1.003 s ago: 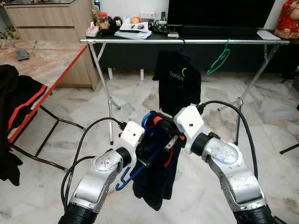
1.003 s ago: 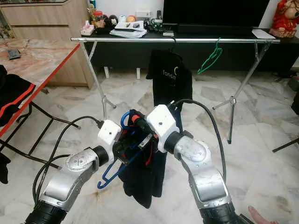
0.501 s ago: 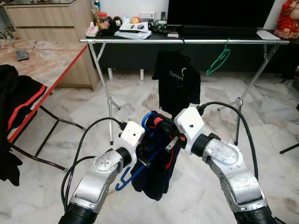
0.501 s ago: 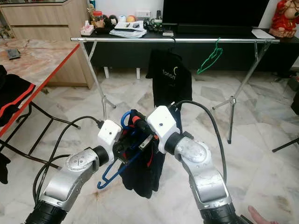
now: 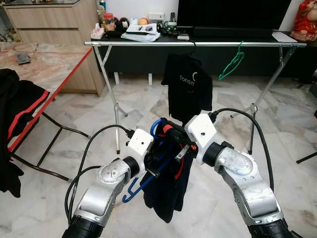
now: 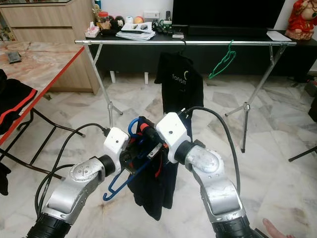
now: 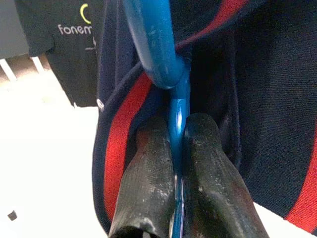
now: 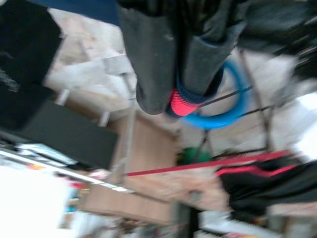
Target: Hang hanger
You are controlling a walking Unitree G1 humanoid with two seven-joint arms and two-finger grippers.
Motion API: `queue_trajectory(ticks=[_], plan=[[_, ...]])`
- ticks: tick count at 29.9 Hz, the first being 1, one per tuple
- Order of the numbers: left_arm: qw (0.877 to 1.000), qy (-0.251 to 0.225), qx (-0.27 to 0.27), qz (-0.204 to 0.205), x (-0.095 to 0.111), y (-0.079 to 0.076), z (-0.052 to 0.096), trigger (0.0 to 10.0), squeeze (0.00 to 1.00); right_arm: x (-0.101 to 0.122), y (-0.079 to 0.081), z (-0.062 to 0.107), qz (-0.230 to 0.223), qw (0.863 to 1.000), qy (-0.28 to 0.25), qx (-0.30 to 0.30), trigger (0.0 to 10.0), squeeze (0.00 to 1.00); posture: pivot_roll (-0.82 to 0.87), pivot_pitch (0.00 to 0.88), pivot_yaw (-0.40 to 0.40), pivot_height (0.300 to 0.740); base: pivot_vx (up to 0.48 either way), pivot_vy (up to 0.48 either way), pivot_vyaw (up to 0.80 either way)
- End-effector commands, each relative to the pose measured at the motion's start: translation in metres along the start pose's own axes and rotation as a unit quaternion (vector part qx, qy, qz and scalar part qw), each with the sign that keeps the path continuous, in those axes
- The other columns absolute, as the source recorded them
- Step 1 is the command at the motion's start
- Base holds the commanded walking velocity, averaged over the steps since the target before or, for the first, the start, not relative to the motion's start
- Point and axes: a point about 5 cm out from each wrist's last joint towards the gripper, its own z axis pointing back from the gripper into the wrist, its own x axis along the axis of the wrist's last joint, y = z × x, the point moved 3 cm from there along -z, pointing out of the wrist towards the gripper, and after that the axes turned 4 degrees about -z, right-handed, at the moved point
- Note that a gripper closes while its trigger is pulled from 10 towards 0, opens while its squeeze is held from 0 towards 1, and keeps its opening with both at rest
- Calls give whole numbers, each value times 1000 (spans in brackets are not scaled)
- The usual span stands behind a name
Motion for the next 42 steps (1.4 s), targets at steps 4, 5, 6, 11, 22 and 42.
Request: queue_trajectory(ticks=[4,5,6,11,22,42], plan=[[999,-37,-10,0,17,-2,0,10000,0,12,-30,1,-37,995,-27,-89,10000,302,-52,76,4,740,0,0,0],[999,-37,-11,0,17,-3,0,10000,0,12,-30,1,-37,995,-27,-89,10000,220,-52,76,4,740,0,0,0],[999,-37,-11,0,17,-3,0,10000,0,12,-31,1,-38,995,-26,-91,10000,114,-52,76,4,740,0,0,0],[999,-37,-14,1,17,-3,0,10000,0,11,-31,0,-43,994,-27,-94,10000,31,-52,77,3,740,0,0,0],[999,-41,-26,6,18,-8,1,10000,0,10,-16,-6,-37,998,-22,-40,10000,655,-52,78,0,740,0,0,0],[998,-42,-37,11,17,-13,1,10000,0,6,-12,-8,-47,999,-19,-13,10000,1000,-55,81,0,740,0,0,0]])
